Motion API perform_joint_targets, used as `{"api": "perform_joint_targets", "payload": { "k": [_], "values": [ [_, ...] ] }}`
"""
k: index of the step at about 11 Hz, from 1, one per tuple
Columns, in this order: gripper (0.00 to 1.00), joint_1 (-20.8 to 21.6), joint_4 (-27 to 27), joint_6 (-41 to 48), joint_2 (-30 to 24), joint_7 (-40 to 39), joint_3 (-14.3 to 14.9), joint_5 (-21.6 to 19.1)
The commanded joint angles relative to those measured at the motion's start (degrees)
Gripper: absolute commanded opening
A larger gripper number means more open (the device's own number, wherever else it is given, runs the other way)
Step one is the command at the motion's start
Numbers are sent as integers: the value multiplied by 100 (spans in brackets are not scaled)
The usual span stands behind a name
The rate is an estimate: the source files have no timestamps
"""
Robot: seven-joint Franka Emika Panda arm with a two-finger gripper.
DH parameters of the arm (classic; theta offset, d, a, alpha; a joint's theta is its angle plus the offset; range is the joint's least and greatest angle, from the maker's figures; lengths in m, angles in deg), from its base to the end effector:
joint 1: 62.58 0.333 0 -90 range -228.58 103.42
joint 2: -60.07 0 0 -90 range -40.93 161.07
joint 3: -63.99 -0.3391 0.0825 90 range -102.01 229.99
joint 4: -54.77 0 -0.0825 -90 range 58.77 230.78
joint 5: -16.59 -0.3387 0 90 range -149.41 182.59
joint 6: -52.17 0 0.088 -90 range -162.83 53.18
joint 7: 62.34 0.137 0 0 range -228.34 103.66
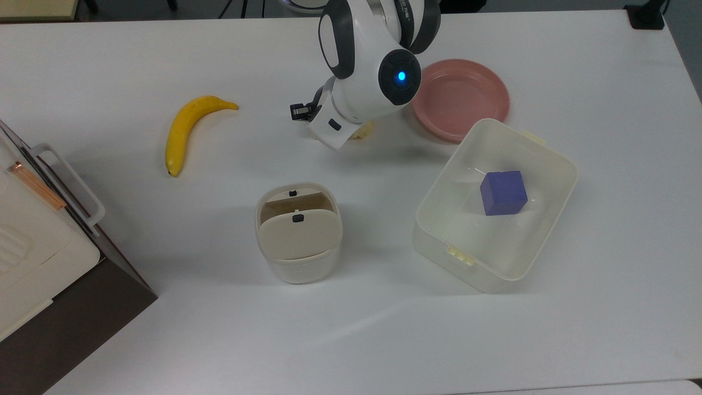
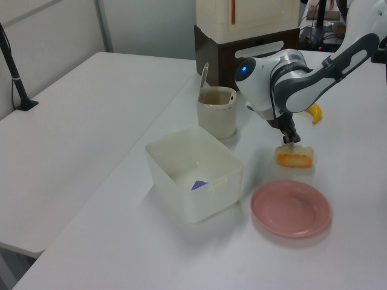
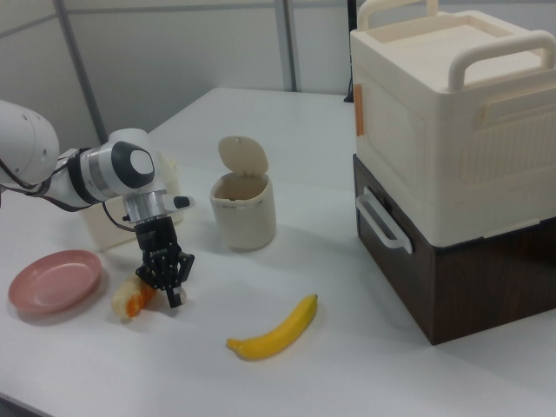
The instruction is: Grab it up and put it in the trash
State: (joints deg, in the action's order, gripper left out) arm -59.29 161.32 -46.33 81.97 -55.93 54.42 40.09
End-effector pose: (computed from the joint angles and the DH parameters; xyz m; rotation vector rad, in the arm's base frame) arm 0.5319 0.0658 0.3157 2.6510 0.3817 -0.6147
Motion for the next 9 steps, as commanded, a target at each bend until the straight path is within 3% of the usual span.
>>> {"api": "perform_joint_targets", "payload": {
  "k": [1,2,5,8,9],
  "values": [
    [0,-4,-29,-82,7,211,-28,146],
    [0,-12,-46,-73,-28,220,-28,137],
    [82,-13,-108,-20,-46,220,-28,189],
    [100,23,-91,-46,15,211,-28,330],
    [100,40,-82,-64,94,220,-36,435]
  ]
}}
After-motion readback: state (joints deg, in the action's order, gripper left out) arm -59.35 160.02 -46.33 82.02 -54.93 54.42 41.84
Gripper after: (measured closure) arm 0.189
